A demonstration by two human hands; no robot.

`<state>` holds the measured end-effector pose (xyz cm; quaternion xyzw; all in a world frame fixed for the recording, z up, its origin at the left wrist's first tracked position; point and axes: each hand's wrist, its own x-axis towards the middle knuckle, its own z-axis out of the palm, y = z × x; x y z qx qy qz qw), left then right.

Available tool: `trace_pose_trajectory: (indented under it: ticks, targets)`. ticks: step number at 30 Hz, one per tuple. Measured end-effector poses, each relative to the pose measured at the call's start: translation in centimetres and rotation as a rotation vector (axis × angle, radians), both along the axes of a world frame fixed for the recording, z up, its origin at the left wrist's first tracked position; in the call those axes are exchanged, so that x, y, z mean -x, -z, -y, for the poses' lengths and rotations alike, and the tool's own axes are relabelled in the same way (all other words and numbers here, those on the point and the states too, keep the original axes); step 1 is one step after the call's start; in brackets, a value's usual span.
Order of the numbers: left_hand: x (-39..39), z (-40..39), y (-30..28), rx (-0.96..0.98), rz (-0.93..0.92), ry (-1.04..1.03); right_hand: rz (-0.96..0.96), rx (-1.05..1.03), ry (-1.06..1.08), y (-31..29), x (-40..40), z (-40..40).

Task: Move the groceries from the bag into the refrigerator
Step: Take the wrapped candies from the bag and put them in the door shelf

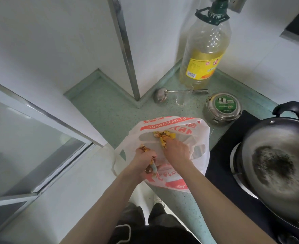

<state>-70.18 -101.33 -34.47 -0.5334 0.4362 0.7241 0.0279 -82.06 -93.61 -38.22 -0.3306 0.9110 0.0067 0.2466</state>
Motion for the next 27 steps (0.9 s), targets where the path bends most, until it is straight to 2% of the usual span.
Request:
trace_pose_trajectory:
  ticks: [5,9,14,16,19,20,24,27]
  targets:
    - [0.2,-0.1,1.1,0.172,0.001,-0.003,0.233,0.132,0.114,-0.3,0.2,-1.1]
    - [1.0,-0.3,1.3,0.256,-0.006,0.060,0.472,0.253,0.093,-1.7,0.6,-1.5]
    - [1.8,-0.3,0.4,0.369,0.044,0.200,0.626,0.173,0.018,-3.5,1.5,-1.8]
    - [1.8,-0.1,-0.1,0.400,0.053,0.221,0.558,0.135,0.054,-3.0,2.4,-1.4]
    - [1.6,0.7,-0.8,0.439,0.137,0.216,0.145,0.090,-0.025,-2.0,3.2,-0.2]
    - [1.4,0.9,-1.0,0.438,0.152,0.230,0.072,0.100,-0.057,-1.6,3.2,0.2]
    - [0.8,1.8,-2.3,0.418,0.171,0.278,-0.020,0.061,-0.260,0.5,3.1,2.1]
    - [0.3,2.5,-2.7,0.384,0.185,0.277,-0.078,-0.010,-0.290,1.9,3.1,2.6]
